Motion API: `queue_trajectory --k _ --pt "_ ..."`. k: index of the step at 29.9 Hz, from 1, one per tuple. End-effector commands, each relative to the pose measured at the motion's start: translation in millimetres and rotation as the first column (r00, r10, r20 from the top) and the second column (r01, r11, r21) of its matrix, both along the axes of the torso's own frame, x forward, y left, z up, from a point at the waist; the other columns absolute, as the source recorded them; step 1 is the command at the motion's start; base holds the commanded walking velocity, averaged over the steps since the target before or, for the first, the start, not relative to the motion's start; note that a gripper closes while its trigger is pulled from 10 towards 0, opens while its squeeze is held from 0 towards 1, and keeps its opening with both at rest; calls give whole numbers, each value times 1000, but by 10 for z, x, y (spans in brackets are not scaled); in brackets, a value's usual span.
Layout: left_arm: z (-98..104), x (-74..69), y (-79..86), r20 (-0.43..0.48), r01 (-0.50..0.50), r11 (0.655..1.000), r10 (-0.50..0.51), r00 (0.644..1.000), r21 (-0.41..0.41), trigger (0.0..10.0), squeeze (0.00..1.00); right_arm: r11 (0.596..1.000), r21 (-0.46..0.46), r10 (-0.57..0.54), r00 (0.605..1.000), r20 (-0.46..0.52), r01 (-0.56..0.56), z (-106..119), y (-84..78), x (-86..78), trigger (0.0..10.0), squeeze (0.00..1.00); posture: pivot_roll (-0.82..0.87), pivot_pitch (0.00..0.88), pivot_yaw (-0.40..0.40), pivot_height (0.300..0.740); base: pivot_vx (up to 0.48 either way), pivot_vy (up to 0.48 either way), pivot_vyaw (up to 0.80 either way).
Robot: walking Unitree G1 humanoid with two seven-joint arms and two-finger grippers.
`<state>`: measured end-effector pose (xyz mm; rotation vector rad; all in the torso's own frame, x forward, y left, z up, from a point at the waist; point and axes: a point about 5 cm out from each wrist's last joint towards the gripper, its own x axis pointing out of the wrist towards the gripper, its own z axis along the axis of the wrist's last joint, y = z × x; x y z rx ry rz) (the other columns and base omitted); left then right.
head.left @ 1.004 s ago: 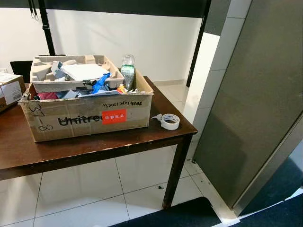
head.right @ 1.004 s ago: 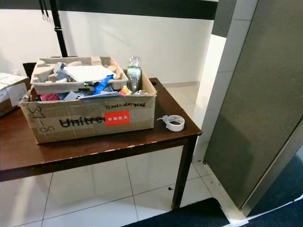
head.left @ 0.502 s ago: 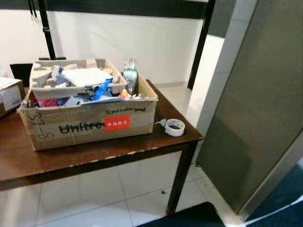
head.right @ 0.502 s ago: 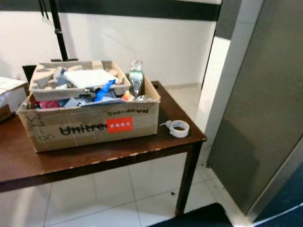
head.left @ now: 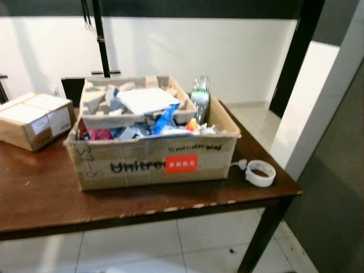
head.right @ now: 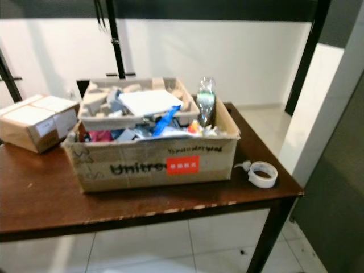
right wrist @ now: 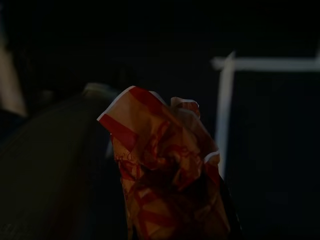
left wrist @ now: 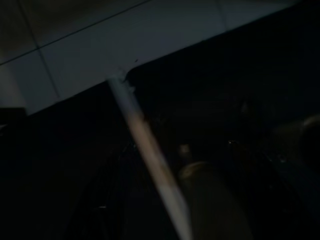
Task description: Picking trash to rubbish bin
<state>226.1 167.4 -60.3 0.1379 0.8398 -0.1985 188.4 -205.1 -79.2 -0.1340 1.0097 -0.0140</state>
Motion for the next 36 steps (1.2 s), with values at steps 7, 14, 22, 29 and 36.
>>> queue_trajectory --k 7,14,22,29,36 --pt "-56 -86 16 -41 7 1000 -7 999 10 10000 0 1000 13 -12 1000 -25 12 -46 40 -79 10000 0 -92 134 -9 740 0 0 0" --pt "-62 -96 20 -45 18 1000 -17 999 13 10000 0 1000 15 -13 1000 -29 14 -54 46 -92 10000 0 -93 133 -6 740 0 0 0" --pt "-47 -79 33 -22 19 999 -18 1000 31 10000 0 1000 9 -4 1000 -20 4 -44 29 -81 10000 0 -94 128 -2 740 0 0 0" --pt "-21 -50 79 3 4 999 -4 1000 40 10000 0 990 -69 -120 991 54 124 153 -456 81 10000 0 -91 118 -2 740 0 0 0" --pt "-16 -49 97 9 5 999 -5 1000 36 10000 0 913 -245 -285 940 188 326 589 -1118 335 10000 0 -94 108 2 740 0 0 0"
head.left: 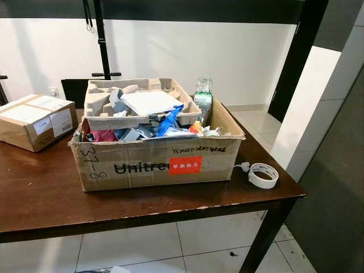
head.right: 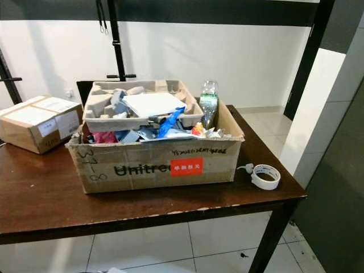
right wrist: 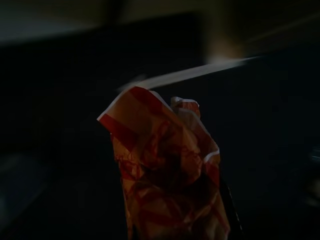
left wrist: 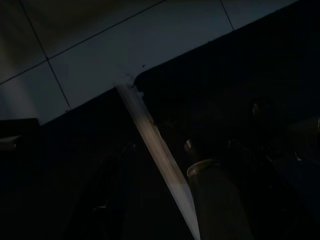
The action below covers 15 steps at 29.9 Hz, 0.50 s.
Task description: Picking trash to rubbish bin
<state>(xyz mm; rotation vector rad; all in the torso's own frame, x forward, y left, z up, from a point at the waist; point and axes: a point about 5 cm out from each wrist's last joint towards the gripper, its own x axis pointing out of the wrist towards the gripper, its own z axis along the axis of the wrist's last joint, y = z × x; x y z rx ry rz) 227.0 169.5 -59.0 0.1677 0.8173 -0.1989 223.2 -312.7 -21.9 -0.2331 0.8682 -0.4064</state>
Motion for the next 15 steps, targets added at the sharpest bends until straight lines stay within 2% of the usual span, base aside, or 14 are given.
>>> queue_trajectory --k 1,5,7,8,10,11,12,13,14,15 --pt "-29 -60 72 -16 -4 1000 4 1000 9 10000 0 988 -111 -101 994 44 106 259 -297 97 10000 0 -94 108 2 740 0 0 0" --pt "-30 -62 54 -15 12 1000 -12 1000 4 10000 0 955 -220 -165 972 167 200 688 -594 294 10000 0 -95 104 0 740 0 0 0" --pt "-30 -62 48 -14 16 1000 -16 1000 3 10000 0 935 -252 -180 948 263 248 922 -684 415 10000 0 -94 103 -2 740 0 0 0" --pt "-30 -62 48 -14 16 1000 -16 1000 3 10000 0 935 -252 -180 948 263 248 922 -684 415 10000 0 -94 103 -2 740 0 0 0" --pt "-28 -59 45 -13 11 1000 -11 1000 -4 10000 0 918 -275 -170 908 382 288 1217 -742 574 10000 0 -91 106 3 740 0 0 0" --pt "-26 -57 43 -13 2 1000 -2 1000 -17 10000 0 890 -346 -106 873 476 296 1587 -766 765 10000 0 -96 106 7 740 0 0 0" --pt "-26 -57 43 -13 2 1000 -2 1000 -17 10000 0 890 -346 -106 873 476 296 1587 -766 765 10000 0 -96 106 7 740 0 0 0" --pt "-24 -54 41 -12 2 1000 -3 1000 -19 10000 0 879 -360 -78 838 539 313 1809 -760 870 10000 0 -97 107 8 740 0 0 0" --pt "-20 -47 35 -9 7 1000 -7 1000 -21 10000 0 867 -369 -40 783 620 336 2110 -729 999 10000 0 -96 107 9 740 0 0 0" --pt "-20 -47 35 -9 7 1000 -7 1000 -21 10000 0 867 -369 -40 783 620 336 2110 -729 999 10000 0 -96 107 9 740 0 0 0"
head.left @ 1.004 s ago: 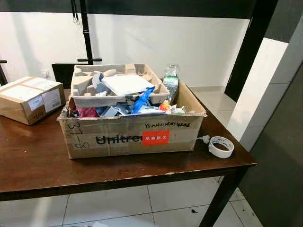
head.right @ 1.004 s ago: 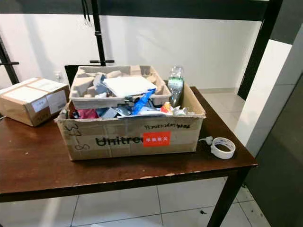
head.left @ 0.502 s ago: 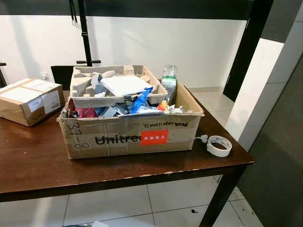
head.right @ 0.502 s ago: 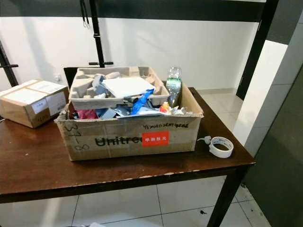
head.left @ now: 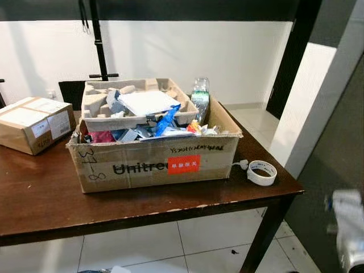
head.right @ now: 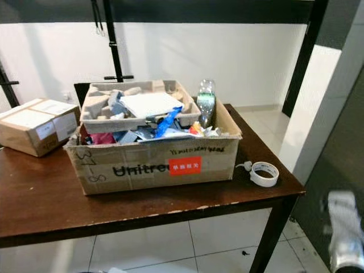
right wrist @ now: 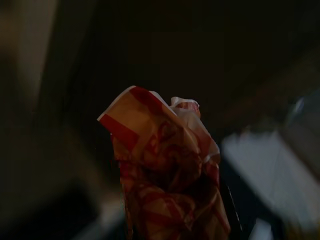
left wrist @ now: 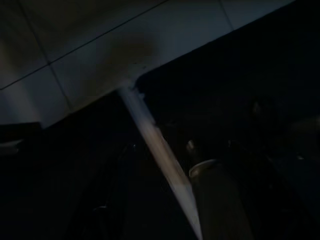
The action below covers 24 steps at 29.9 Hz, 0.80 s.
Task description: Picking trash to rubbish bin
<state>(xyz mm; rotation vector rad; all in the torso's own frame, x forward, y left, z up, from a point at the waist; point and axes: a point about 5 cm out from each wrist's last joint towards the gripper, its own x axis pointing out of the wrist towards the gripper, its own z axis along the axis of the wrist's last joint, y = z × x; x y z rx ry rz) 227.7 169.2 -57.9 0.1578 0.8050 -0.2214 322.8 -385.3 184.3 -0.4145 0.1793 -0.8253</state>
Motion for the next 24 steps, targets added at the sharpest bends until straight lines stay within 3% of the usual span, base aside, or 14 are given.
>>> queue_trajectory --k 1,4,9,11,13,14,16,21,24 --pt "-23 -44 27 -11 -3 1000 3 1000 -11 10000 0 999 -43 25 996 84 -22 227 49 93 10000 0 -96 107 9 740 0 0 0" --pt "28 13 -8 28 34 998 -33 999 -53 10000 0 985 -56 169 967 191 -161 588 303 351 10000 0 -101 108 15 740 0 0 0" --pt "64 45 3 48 77 995 -74 996 -59 10000 0 969 -111 239 943 230 -219 837 507 502 10000 0 -93 110 11 740 0 0 0" --pt "75 54 33 55 73 995 -70 996 -60 10000 0 957 -107 290 905 312 -269 1027 660 588 10000 0 -92 111 11 740 0 0 0" --pt "79 51 47 58 78 995 -74 996 -62 10000 0 926 -29 349 827 440 -376 1211 839 675 10000 0 -90 115 14 740 0 0 0" --pt "79 51 47 58 78 995 -74 996 -62 10000 0 926 -29 349 827 440 -376 1211 839 675 10000 0 -90 115 14 740 0 0 0" --pt "82 46 42 66 88 994 -84 994 -69 10000 0 883 32 377 751 542 -467 1355 972 729 10000 0 -90 117 16 740 0 0 0" --pt "147 83 -66 131 163 978 -147 980 -128 10000 0 836 30 402 648 647 -548 1660 1164 774 10000 0 -89 118 13 740 0 0 0" --pt "196 113 -121 170 215 966 -190 967 -142 10000 0 820 25 408 615 675 -572 1766 1218 780 10000 0 -89 118 13 740 0 0 0"
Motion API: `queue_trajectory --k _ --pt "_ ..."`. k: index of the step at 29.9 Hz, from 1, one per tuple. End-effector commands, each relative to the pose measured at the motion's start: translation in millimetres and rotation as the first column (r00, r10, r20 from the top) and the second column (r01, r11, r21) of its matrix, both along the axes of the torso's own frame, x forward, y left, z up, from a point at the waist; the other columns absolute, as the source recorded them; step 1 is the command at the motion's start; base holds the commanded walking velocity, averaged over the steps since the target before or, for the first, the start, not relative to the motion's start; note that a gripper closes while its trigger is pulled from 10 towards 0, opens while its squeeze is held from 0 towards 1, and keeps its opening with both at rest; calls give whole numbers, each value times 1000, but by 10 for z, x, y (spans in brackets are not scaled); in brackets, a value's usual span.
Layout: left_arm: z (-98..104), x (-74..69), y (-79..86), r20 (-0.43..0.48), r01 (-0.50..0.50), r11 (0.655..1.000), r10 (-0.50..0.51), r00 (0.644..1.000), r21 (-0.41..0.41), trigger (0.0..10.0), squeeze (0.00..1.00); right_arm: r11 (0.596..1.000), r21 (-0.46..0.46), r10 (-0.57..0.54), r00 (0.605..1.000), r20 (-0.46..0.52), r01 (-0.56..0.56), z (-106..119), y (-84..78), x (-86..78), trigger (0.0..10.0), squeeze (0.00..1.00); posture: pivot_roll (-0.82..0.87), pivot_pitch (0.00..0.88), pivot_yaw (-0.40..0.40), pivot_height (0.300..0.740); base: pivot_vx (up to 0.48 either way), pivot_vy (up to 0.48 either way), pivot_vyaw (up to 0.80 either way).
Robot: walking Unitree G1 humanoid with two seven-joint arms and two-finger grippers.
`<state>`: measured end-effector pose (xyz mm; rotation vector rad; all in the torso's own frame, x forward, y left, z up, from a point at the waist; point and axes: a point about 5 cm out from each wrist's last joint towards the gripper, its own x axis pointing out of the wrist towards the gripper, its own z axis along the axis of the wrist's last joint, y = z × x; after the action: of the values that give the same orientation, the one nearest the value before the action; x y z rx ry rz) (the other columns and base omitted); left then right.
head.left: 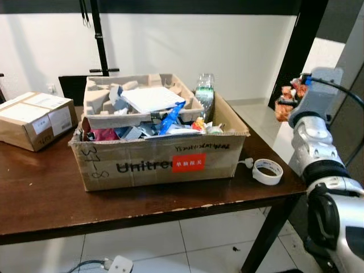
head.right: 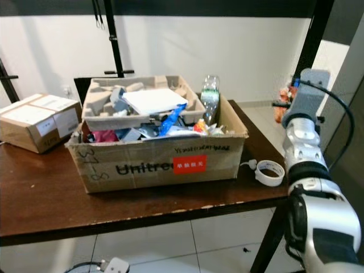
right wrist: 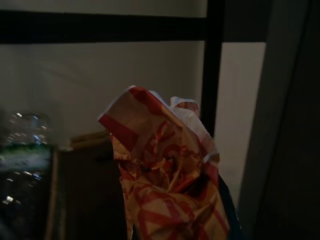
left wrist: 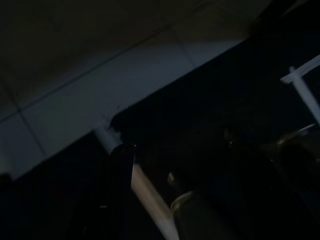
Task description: Picking trash to rubbish bin
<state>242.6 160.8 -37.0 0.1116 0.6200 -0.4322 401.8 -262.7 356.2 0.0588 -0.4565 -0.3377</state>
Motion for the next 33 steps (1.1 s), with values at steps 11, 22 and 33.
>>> queue_trajectory --k 11,22,33 --pt "802 287 -518 405 413 903 -336 850 -119 10000 0 964 48 261 964 48 -263 231 427 99 10000 0 -87 124 3 740 0 0 0" --pt "1443 444 -736 632 456 880 -278 723 -135 10000 0 919 -60 389 921 -32 -391 98 800 178 10000 0 -89 126 9 740 0 0 0" --pt "2229 638 -785 806 385 899 -65 588 -208 10000 0 911 -146 372 921 -117 -387 -89 930 215 10000 0 -82 129 2 740 0 0 0"
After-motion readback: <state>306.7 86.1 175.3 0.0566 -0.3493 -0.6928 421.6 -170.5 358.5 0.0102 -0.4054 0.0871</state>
